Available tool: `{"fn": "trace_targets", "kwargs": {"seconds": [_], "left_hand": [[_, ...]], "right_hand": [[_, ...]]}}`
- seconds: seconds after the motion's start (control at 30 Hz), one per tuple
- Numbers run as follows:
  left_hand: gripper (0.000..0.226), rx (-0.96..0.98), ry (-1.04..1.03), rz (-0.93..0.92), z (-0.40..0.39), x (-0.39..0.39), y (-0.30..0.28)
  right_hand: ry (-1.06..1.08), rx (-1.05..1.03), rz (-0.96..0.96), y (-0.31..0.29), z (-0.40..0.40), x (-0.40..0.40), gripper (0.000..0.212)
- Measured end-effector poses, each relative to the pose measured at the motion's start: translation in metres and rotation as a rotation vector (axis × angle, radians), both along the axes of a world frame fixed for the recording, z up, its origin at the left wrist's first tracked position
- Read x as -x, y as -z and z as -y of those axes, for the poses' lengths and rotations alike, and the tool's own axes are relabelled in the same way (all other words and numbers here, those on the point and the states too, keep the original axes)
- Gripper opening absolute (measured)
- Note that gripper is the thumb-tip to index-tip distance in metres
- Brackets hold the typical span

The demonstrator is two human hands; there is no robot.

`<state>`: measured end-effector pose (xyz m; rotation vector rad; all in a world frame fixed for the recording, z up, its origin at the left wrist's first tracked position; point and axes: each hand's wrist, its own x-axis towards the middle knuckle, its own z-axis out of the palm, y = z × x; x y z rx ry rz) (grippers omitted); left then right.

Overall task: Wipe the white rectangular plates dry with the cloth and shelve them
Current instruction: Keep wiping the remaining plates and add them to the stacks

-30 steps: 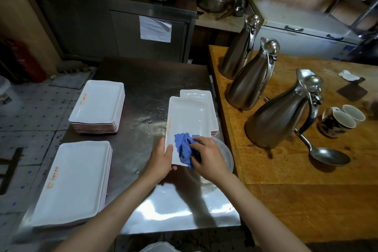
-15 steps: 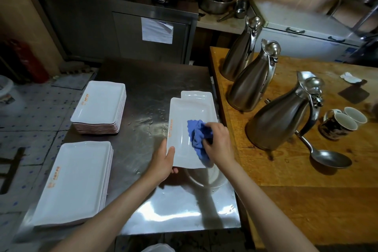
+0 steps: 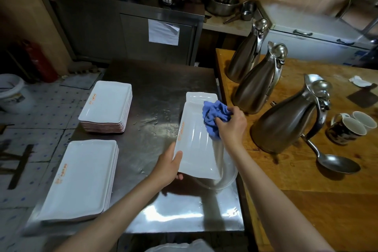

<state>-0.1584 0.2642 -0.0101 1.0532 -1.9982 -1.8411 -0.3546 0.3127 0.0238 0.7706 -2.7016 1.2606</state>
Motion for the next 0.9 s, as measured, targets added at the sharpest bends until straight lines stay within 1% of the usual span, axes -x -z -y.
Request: {"fn": "trace_targets", "kwargs": {"seconds": [0.13,0.33,0.47,0.57,0.7,0.8,0.9], "left_hand": [[0.033,-0.001,0.03,0.004,-0.001,0.001,0.001],[0.028,0.008,0.074,0.019,0.004,-0.005,0.004],[0.027,0.009,0.083,0.014,0.005,-0.005,0.006],[0.026,0.013,0.081,0.019,0.004,-0.004,0.007],[0.025,0.008,0.066,0.022,0.005,-0.004,0.009],[0.024,-0.007,0.058,0.026,0.008,-0.005,0.01],[0.023,-0.024,0.051,0.028,0.009,-0.004,0.011]], "right_hand": [[0.058,0.056,0.018,0.001,0.005,-0.006,0.026],[0.0,0.044,0.049,0.0,0.004,-0.011,0.024],[-0.08,0.022,0.095,-0.002,0.003,-0.017,0.027],[-0.195,0.002,0.098,0.0,0.004,-0.025,0.029],[-0.37,-0.049,0.107,0.008,0.004,-0.029,0.039],[-0.417,-0.123,0.145,0.018,0.002,-0.028,0.041],[-0.46,-0.214,0.126,0.026,-0.002,-0.031,0.051]]}}
